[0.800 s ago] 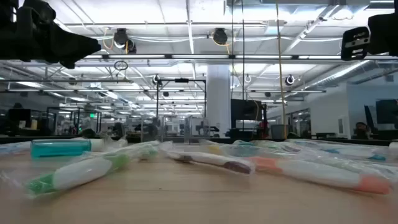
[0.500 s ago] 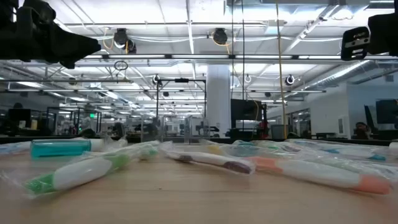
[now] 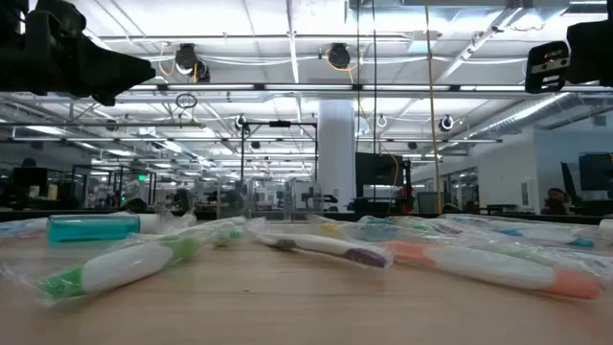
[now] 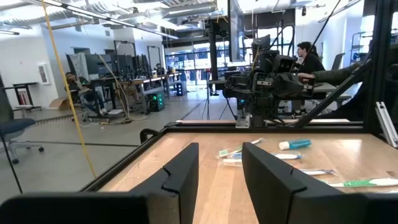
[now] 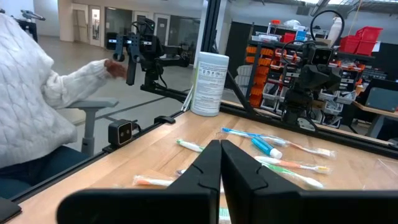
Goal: Pick & Place toothbrushing station
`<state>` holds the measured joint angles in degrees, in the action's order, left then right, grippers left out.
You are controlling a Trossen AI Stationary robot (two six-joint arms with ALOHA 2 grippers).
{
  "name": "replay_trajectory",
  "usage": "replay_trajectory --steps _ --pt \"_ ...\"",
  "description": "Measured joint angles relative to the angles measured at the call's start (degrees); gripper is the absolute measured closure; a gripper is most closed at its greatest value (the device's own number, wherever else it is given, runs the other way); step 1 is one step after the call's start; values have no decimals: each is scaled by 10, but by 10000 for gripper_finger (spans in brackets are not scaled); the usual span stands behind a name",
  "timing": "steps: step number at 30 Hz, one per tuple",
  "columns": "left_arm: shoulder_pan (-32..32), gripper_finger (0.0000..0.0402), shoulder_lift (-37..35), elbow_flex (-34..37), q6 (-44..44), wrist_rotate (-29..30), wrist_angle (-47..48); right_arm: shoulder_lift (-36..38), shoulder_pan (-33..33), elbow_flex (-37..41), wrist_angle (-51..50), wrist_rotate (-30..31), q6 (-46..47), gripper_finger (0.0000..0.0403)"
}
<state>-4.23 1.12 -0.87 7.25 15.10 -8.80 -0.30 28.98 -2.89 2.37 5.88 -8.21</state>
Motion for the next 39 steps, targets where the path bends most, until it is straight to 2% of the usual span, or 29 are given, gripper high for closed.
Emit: replay_trajectory --steps 8,14,19,24,26,27,29,32,33,37,39 --pt "0 275 0 0 17 0 0 0 0 0 0 0 0 399" --pt "0 275 0 0 6 0 0 0 0 0 38 1 -45 399" --pt "0 275 0 0 -44 0 -19 0 0 0 75 1 -51 399" --pt "0 275 0 0 -103 0 -32 0 0 0 102 19 -128 400" --pt "0 275 0 0 -161 -1 -26 0 0 0 123 64 -198 402" --pt "0 275 0 0 -189 0 -23 -2 -1 0 144 109 -247 402" --pt "0 275 0 0 -217 4 -17 -6 -6 0 214 229 -308 402" --pt "1 275 0 0 -225 25 -12 -12 -22 1 344 397 -295 402" --pt "1 275 0 0 -227 34 -14 -15 -28 1 364 423 -287 402" --pt "1 275 0 -5 -238 97 -20 -40 -54 -1 364 421 -277 402" --pt "8 275 0 -18 -249 133 -18 -66 -70 -9 361 443 -257 402"
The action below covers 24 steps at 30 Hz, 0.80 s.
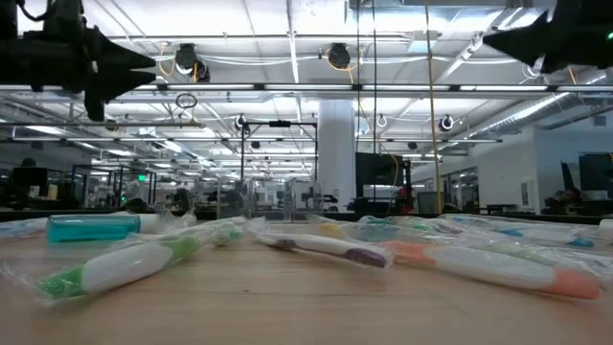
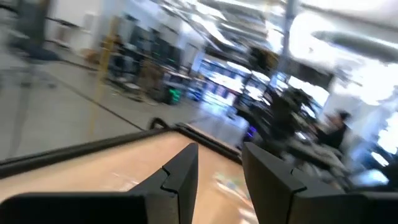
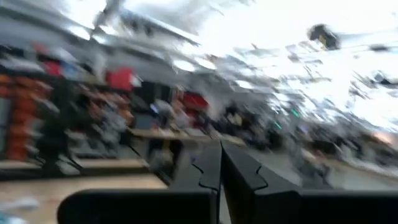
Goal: Pick & Place toothbrushing station
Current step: Put the orange toothbrush into the transparent organizer
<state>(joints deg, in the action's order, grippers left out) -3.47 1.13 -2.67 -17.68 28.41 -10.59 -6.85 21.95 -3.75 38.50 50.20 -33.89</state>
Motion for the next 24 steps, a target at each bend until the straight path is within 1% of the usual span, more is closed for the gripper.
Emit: replay_trajectory --steps 2,3,5,7,13,16,19,24 --pt "10 275 0 -18 -11 20 7 -31 -16 -11 -21 22 21 402" --pt "16 275 0 -29 -16 21 23 -52 -24 -20 -39 23 33 403" --pt "26 275 10 -54 -28 20 65 -91 -40 -44 -46 21 52 403" --pt "37 275 27 -83 -54 18 128 -132 -59 -65 -51 25 59 403" --pt "76 275 133 -176 -196 12 353 -251 -137 -130 -77 22 70 403" --pt "91 275 199 -195 -271 -32 443 -302 -172 -141 -79 21 100 403" --pt "101 275 266 -193 -322 -64 469 -341 -202 -141 -89 20 107 403" --pt "114 275 376 -174 -419 -64 475 -385 -235 -142 -114 20 152 403"
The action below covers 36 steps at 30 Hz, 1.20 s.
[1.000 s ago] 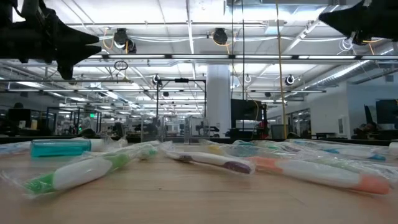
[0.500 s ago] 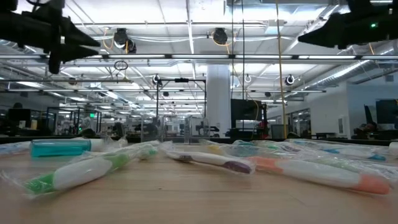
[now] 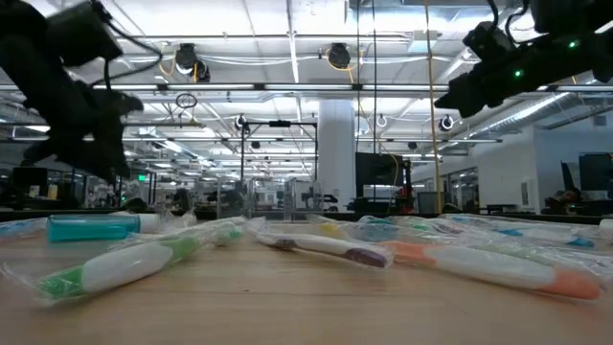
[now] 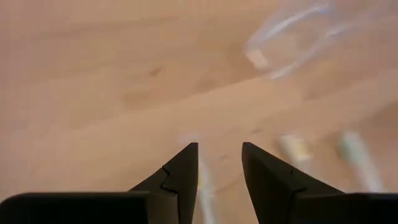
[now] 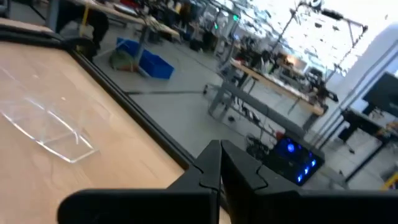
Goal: Pick & Place toothbrushing station
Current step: Put the orange toothbrush into the transparent organizer
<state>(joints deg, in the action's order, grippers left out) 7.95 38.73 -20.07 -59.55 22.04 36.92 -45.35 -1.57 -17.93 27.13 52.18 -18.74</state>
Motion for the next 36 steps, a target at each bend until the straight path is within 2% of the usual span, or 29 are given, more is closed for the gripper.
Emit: replay_trajectory --steps 9,16,28,31,36 --pt "3 275 131 1 -73 -11 -29 -40 -10 0 0 0 25 402" --pt "3 275 188 1 -66 -17 -108 -59 -10 12 -4 -1 48 402" --pt "3 275 272 -1 -78 -18 -102 -61 -10 76 27 0 87 402" --pt "3 288 272 0 -78 -17 -102 -61 -10 99 51 0 135 402" --pt "3 342 271 1 -72 -1 -107 -61 -10 131 70 0 167 402"
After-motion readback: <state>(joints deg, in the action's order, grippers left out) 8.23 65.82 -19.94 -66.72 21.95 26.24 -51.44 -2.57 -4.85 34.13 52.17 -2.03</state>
